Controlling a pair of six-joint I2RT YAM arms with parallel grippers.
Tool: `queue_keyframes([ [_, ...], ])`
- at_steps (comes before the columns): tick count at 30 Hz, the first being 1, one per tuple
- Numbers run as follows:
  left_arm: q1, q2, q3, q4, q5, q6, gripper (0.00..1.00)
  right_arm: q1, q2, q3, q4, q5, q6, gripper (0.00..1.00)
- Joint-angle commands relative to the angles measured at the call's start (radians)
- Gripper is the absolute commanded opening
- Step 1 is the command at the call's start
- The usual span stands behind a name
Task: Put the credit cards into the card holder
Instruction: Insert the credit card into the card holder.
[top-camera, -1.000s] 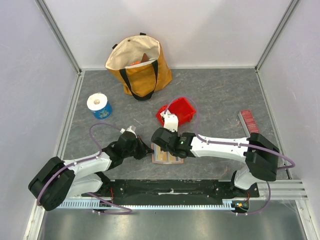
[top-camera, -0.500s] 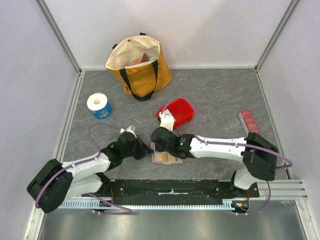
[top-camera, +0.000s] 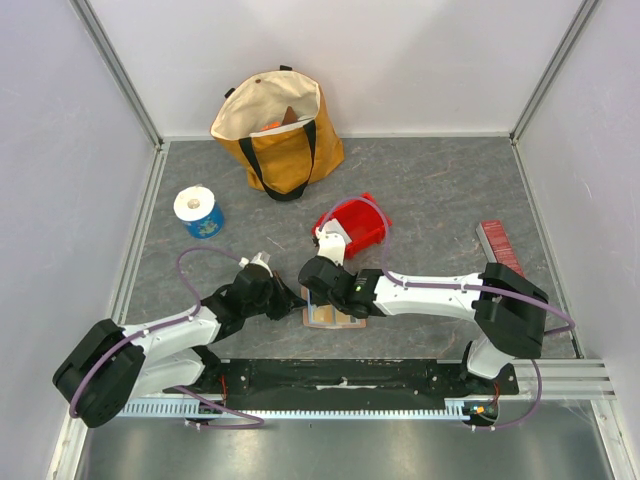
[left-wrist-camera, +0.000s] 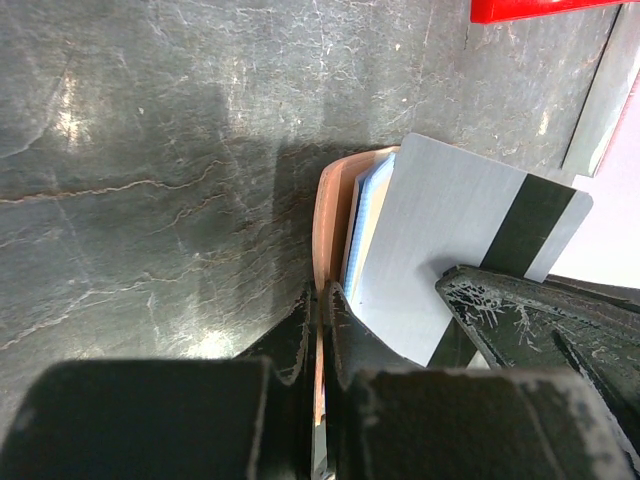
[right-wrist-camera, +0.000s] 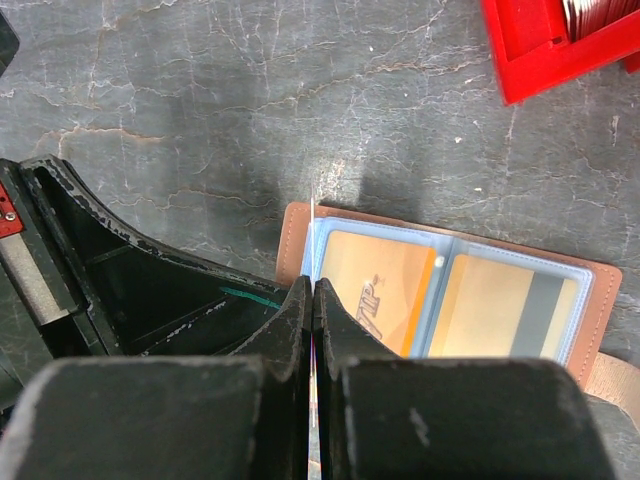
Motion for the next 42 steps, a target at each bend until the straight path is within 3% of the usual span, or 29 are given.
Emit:
queue_keyframes([
  [1,0.004,-0.014,-0.001,0.009,0.012,0.023,0.02,0.002,-0.018,0.041,0.019,0.049,0.012,0.00],
  [42,0.004,-0.014,-0.004,0.015,0.012,0.016,0.02,-0.016,-0.006,0.040,0.036,0.054,0.081,0.00],
])
